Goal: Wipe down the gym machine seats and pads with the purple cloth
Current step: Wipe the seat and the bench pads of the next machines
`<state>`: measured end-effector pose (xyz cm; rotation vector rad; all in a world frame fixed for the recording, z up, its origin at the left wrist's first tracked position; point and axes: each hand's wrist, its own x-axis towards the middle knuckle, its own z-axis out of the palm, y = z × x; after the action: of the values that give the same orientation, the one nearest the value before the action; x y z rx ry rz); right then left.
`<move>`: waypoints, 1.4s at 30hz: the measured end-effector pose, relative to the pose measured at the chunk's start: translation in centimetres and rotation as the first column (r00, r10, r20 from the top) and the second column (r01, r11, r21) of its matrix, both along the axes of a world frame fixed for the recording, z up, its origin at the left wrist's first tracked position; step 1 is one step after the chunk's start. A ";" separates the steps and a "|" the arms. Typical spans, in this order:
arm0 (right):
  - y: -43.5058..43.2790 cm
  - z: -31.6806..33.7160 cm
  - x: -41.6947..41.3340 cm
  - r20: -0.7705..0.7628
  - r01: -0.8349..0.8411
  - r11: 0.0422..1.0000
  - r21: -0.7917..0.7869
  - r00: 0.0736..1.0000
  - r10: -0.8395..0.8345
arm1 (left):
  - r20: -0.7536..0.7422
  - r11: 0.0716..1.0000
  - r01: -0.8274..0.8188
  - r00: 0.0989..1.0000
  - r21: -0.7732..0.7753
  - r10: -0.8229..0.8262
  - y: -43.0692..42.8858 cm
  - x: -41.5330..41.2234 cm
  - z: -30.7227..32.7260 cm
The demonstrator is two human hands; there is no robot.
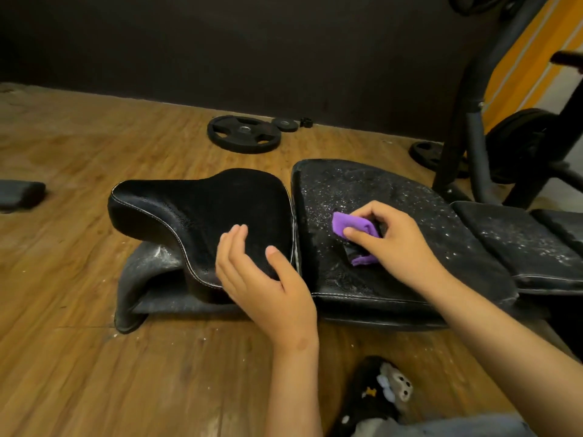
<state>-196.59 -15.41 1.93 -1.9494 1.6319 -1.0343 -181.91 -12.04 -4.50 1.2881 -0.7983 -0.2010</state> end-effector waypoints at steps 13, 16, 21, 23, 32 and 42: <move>11.5 -4.6 -7.0 0.457 0.343 0.935 -0.092 0.849 -0.266 | 0.012 0.940 0.273 0.959 0.205 -0.282 4.6 -6.0 -3.0; 12.3 -6.7 -9.0 0.438 0.517 0.849 -0.111 0.792 -0.425 | -0.018 0.937 0.282 0.958 0.207 -0.285 4.9 -6.4 -2.7; 12.2 -8.4 -8.0 0.512 0.634 0.764 -0.119 0.699 -0.500 | -0.095 0.935 0.297 0.954 0.192 -0.283 4.8 -6.4 -2.9; 11.8 -8.5 -4.9 0.507 0.611 0.769 -0.190 0.732 -0.456 | -0.122 0.936 0.293 0.954 0.196 -0.274 4.5 -6.2 -2.7; 11.7 -10.1 0.5 0.266 0.402 0.834 -0.379 0.910 -0.318 | -0.084 0.949 0.257 0.966 0.185 -0.245 3.9 -6.2 -2.6; 11.6 -11.6 -6.2 0.292 0.524 0.750 -0.404 0.851 -0.437 | -0.033 0.967 0.169 0.986 0.189 -0.166 3.2 -8.5 -3.0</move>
<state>-202.77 -3.80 -9.69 -1.6390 1.9689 -1.9132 -190.39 -8.83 -7.46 1.3970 -0.8904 -0.4322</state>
